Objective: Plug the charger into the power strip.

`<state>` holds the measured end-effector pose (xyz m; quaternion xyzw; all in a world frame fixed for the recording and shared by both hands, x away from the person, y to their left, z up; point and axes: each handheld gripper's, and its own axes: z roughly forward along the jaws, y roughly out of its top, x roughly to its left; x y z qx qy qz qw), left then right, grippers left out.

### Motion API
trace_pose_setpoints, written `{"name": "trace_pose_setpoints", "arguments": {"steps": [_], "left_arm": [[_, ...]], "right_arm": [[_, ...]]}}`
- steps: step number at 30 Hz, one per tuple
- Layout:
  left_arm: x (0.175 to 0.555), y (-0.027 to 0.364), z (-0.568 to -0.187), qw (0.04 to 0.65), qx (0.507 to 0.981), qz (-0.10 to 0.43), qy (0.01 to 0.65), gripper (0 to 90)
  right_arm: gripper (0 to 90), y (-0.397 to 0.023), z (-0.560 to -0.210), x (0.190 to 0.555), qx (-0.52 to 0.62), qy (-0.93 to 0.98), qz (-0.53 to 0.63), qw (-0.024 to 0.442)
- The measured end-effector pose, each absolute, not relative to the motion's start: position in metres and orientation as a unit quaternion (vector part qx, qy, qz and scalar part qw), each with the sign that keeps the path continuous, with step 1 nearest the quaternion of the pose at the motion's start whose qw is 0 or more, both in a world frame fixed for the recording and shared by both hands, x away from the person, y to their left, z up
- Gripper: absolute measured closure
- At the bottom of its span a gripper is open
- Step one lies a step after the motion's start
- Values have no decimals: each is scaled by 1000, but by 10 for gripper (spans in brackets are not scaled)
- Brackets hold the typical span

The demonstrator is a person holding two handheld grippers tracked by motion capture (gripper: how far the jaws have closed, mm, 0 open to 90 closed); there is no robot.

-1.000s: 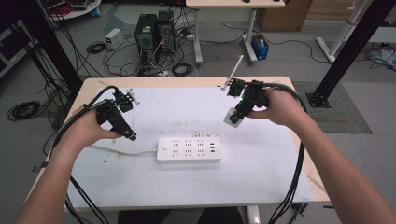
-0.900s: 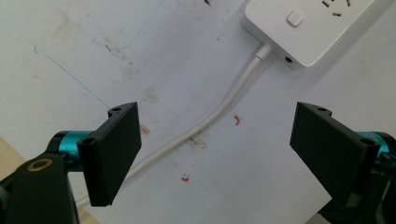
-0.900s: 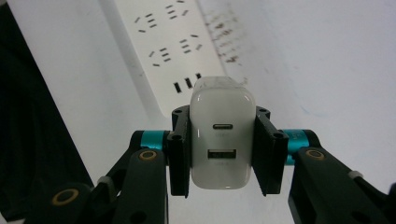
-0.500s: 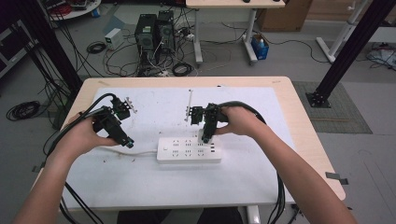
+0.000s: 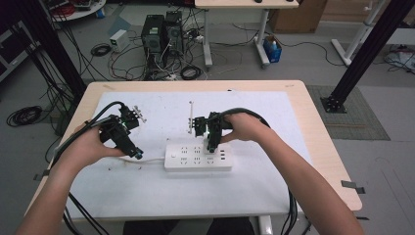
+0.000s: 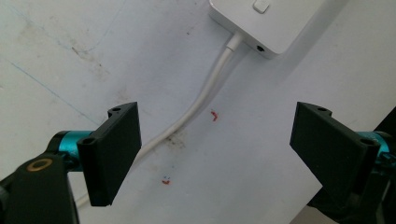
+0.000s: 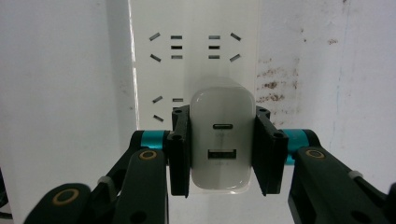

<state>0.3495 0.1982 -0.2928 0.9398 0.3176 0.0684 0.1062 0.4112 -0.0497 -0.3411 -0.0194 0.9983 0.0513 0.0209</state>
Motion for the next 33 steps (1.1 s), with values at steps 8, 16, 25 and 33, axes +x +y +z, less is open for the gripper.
{"name": "trace_pose_setpoints", "arguments": {"steps": [8,16,25,33], "left_arm": [[348,193,-296,106,942,63,312,165],[353,187,-303,102,945,52,308,165],[355,178,-297,113,946,51,299,165],[357,178,-298,106,945,55,306,165]], "right_arm": [[633,-42,-350,411,-31,999,17,17],[636,-47,-355,406,-39,998,39,34],[633,-54,-360,408,-39,996,74,33],[330,-55,-354,421,39,995,90,-36]]}}
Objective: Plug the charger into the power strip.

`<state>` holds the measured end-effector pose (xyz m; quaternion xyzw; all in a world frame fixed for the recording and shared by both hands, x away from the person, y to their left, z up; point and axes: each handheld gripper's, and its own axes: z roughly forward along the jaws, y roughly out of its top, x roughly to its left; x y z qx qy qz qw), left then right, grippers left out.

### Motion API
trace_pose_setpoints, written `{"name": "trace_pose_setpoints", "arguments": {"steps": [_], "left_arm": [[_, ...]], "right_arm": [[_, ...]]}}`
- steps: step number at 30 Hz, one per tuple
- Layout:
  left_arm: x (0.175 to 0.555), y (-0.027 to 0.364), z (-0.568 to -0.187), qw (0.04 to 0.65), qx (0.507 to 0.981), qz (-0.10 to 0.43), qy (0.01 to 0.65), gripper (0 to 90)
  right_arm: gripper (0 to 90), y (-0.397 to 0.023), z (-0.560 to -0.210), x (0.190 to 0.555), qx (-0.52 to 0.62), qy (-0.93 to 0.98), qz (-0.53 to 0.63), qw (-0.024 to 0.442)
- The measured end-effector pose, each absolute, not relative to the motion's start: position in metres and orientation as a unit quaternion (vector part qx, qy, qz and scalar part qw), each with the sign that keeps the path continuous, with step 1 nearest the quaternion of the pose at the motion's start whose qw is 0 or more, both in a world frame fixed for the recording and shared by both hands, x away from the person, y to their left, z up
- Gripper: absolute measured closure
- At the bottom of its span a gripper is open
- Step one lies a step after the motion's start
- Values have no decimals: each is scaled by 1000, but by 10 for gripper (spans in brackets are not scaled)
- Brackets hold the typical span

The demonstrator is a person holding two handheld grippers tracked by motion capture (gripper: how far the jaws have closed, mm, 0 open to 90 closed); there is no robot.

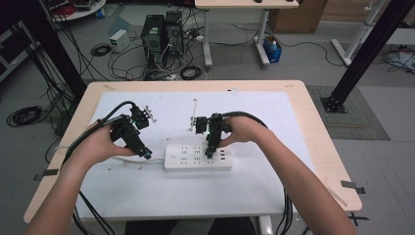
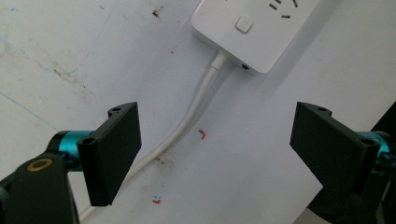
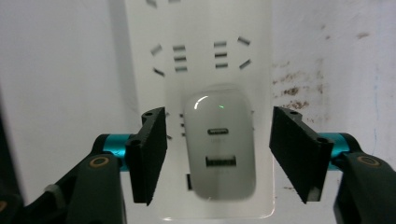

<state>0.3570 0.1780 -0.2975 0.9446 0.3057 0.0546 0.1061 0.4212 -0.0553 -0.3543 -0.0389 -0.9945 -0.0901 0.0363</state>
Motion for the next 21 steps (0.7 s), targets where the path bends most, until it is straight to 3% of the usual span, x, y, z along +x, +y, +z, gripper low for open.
{"name": "trace_pose_setpoints", "arguments": {"steps": [3,14,21], "left_arm": [[358,180,-296,104,946,57,303,165],[373,183,-287,93,943,77,309,165],[381,182,-274,98,940,83,318,165]], "right_arm": [[224,-72,-328,420,-79,-988,-131,17],[224,-195,-254,417,-347,-926,-114,-94],[224,-249,-230,420,-468,-876,-97,-71]]}}
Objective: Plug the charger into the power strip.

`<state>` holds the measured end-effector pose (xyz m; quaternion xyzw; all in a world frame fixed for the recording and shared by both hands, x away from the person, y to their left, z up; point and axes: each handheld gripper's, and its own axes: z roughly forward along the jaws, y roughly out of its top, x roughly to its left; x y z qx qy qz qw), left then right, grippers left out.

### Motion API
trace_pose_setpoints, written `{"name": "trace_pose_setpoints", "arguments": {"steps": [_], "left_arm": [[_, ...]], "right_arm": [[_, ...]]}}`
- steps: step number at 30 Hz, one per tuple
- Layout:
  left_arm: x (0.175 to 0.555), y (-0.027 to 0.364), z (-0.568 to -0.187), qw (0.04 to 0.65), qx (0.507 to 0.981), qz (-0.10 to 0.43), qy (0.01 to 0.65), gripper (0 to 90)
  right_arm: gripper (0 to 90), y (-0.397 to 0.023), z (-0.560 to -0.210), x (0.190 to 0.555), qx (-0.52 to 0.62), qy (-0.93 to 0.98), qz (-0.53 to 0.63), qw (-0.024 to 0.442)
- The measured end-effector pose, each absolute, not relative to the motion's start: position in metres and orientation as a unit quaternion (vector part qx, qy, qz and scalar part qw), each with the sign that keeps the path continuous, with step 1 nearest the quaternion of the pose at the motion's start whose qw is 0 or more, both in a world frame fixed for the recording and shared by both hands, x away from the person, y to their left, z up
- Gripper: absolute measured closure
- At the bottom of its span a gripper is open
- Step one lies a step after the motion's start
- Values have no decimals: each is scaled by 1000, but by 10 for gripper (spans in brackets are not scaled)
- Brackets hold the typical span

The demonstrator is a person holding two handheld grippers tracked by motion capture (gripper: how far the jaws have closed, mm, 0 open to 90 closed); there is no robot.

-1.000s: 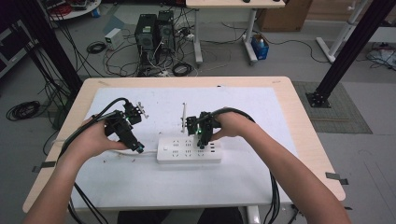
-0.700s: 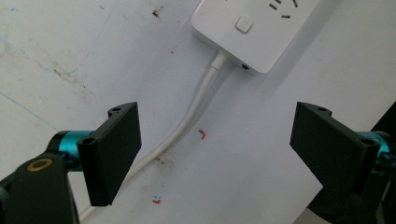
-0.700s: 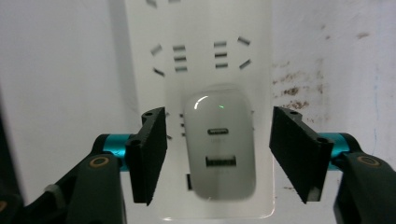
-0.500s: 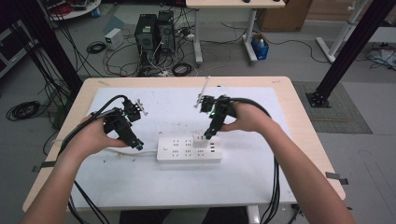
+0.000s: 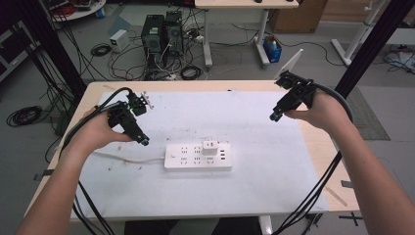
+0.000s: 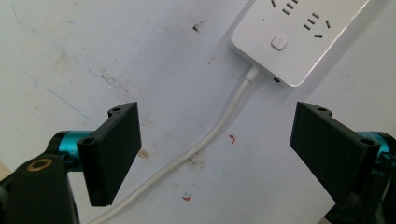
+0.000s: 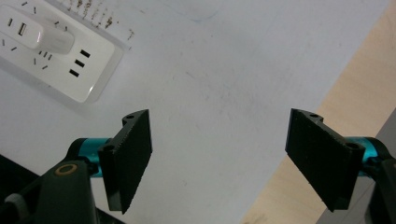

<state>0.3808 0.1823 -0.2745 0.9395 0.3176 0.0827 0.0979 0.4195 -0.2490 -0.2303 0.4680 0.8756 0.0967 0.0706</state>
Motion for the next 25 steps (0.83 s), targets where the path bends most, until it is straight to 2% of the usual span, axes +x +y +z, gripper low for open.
{"name": "trace_pose_setpoints", "arguments": {"steps": [10,25], "left_arm": [[379,181,-262,94,938,94,320,165],[376,184,-263,95,937,96,322,165]], "right_arm": [[224,-265,-229,416,487,866,88,66],[223,-267,-237,412,484,869,84,66]]}}
